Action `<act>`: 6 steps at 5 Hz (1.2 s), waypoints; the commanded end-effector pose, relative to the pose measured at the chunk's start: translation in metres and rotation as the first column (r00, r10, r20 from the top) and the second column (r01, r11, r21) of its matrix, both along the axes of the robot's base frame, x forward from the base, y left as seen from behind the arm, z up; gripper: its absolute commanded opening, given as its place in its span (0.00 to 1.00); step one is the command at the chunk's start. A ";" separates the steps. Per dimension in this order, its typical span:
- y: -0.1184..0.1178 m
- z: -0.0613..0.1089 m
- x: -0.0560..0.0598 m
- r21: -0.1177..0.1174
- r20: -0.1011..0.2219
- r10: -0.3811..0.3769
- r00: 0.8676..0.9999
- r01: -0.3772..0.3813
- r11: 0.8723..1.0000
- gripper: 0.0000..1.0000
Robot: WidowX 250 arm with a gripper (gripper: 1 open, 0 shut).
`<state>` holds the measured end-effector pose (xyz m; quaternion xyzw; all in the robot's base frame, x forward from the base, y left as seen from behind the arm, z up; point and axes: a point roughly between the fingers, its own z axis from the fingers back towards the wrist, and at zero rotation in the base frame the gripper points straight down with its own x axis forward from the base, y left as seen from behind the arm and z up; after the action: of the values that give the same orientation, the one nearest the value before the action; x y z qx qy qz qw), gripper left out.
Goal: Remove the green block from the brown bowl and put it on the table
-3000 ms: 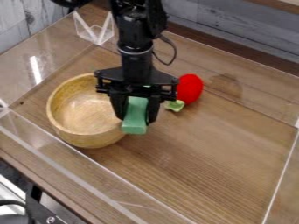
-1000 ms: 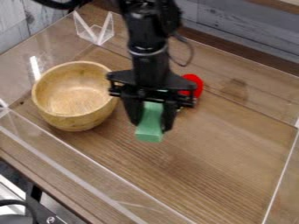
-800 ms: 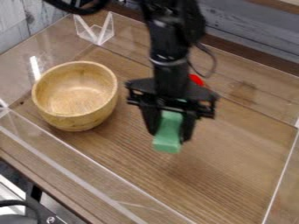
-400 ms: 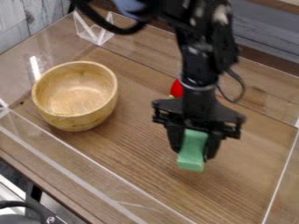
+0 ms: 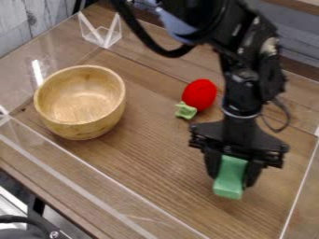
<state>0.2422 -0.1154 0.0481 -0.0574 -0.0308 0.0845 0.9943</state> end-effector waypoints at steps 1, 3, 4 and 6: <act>-0.012 0.015 0.007 -0.015 0.036 -0.052 0.998 0.053 0.999 0.00; -0.010 0.014 0.004 -0.010 0.031 -0.090 0.995 0.091 0.996 0.00; -0.013 0.012 -0.001 -0.007 0.029 -0.146 0.989 0.147 0.989 0.00; -0.005 0.008 0.003 -0.002 0.025 -0.180 0.983 0.180 0.984 0.00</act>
<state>0.2382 -0.1182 0.0471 -0.0553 -0.0207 -0.0081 0.9982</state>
